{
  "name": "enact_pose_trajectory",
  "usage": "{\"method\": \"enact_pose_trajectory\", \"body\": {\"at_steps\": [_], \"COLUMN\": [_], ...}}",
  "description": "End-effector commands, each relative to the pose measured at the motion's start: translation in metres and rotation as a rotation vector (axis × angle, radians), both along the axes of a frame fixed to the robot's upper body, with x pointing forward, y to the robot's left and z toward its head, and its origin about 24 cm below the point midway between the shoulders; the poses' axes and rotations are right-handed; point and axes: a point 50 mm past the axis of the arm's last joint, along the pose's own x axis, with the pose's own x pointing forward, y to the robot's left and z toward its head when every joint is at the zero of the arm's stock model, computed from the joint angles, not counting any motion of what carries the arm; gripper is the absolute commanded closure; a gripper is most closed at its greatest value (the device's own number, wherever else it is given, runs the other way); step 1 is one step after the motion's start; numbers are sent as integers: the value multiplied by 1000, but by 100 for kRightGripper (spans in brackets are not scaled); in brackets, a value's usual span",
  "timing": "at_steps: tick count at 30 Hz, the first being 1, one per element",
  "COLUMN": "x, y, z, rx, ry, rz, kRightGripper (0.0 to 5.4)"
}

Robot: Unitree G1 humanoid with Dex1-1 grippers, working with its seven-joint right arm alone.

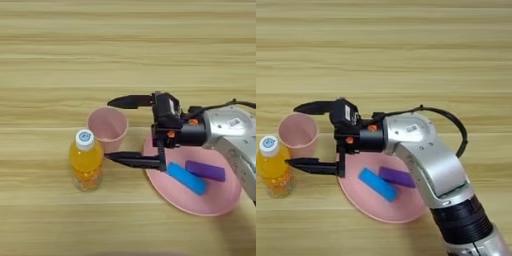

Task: Move the objects on the table

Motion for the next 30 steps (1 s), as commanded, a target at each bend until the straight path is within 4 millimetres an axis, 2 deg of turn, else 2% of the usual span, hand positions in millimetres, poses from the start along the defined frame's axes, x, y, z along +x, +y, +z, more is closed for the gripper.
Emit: {"method": "enact_pose_trajectory", "body": {"at_steps": [1, 16, 26, 30], "x": [6, 10, 9, 9], "y": [10, 32, 39, 41], "z": [21, 12, 9, 8], "rx": [19, -1, -5, -7], "ry": [-137, -162, -182, -188], "rz": [-4, 6, 7, 8], "kRightGripper": [7, 7, 7, 51]}}
